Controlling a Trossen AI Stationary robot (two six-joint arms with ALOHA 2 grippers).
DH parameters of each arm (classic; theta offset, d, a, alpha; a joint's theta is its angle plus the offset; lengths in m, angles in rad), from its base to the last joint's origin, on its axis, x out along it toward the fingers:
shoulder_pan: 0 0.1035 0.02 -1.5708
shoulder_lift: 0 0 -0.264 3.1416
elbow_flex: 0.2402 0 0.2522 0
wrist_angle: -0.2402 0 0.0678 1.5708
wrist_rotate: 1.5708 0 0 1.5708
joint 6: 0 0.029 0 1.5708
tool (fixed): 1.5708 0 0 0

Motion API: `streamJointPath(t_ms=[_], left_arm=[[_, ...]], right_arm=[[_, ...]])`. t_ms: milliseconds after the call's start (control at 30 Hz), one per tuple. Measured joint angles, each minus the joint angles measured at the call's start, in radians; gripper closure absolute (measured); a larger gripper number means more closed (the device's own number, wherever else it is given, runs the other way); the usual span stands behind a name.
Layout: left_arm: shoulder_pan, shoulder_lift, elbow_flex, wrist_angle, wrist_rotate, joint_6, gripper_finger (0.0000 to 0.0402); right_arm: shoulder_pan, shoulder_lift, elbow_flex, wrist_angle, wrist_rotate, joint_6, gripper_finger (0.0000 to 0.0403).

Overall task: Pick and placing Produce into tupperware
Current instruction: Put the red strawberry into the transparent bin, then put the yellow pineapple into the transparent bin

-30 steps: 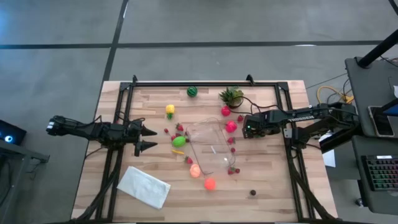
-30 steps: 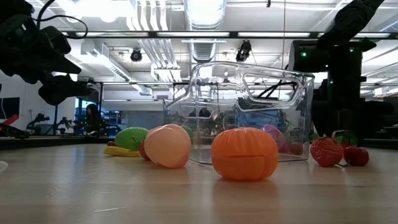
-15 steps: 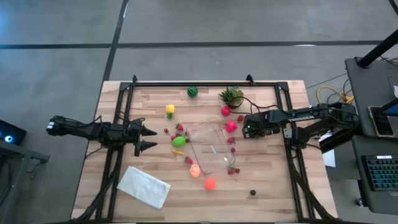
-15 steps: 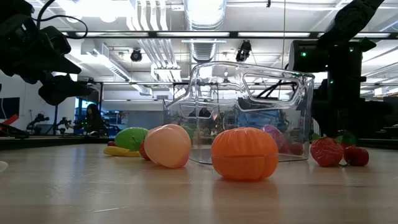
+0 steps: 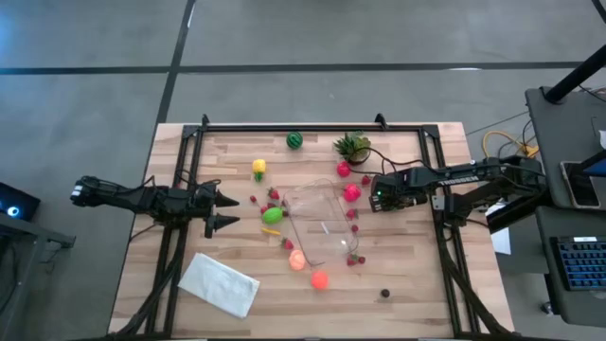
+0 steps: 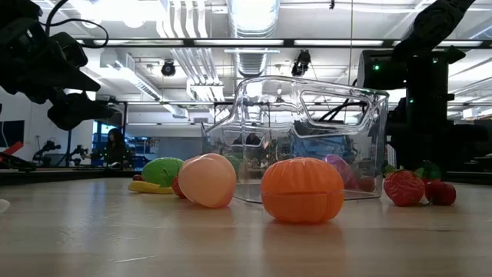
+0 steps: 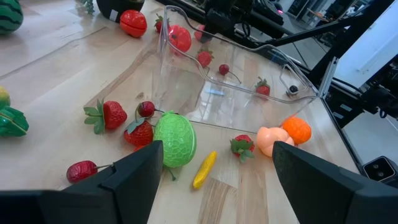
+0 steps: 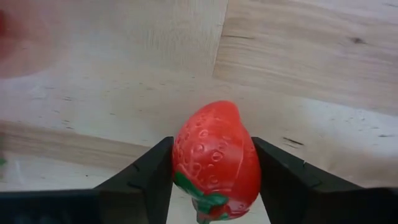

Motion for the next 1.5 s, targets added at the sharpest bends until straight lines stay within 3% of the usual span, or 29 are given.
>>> streamJointPath(t_ms=[267, 500, 567, 667, 767, 1033, 1300, 1500], left_arm=[[0.000, 0.000, 0.000, 0.000, 0.000, 0.000, 0.0114], [0.000, 0.000, 0.000, 0.000, 0.000, 0.000, 0.0114], [0.000, 0.000, 0.000, 0.000, 0.000, 0.000, 0.0114], [0.000, 0.000, 0.000, 0.000, 0.000, 0.000, 0.0114], [0.000, 0.000, 0.000, 0.000, 0.000, 0.000, 0.0114], [0.000, 0.001, 0.000, 0.000, 0.000, 0.000, 0.0114], [0.000, 0.000, 0.000, 0.000, 0.000, 0.000, 0.0114], [0.000, 0.000, 0.000, 0.000, 0.000, 0.000, 0.0114]], right_arm=[[0.015, -0.030, 0.041, 0.002, -0.005, -0.026, 0.0196], [0.071, -0.077, 0.215, 0.008, 0.000, -0.146, 0.0209], [0.092, -0.080, 0.285, 0.024, -0.030, -0.225, 0.0212], [0.104, -0.063, 0.374, 0.062, -0.171, -0.342, 0.0212], [0.108, -0.013, 0.448, 0.062, -0.277, -0.399, 0.0208], [0.146, 0.218, 0.631, 0.052, -0.407, -0.590, 0.0208], [0.151, 0.428, 0.814, -0.019, -0.406, -0.660, 0.0193], [0.153, 0.499, 0.890, -0.055, -0.387, -0.651, 0.0151]])
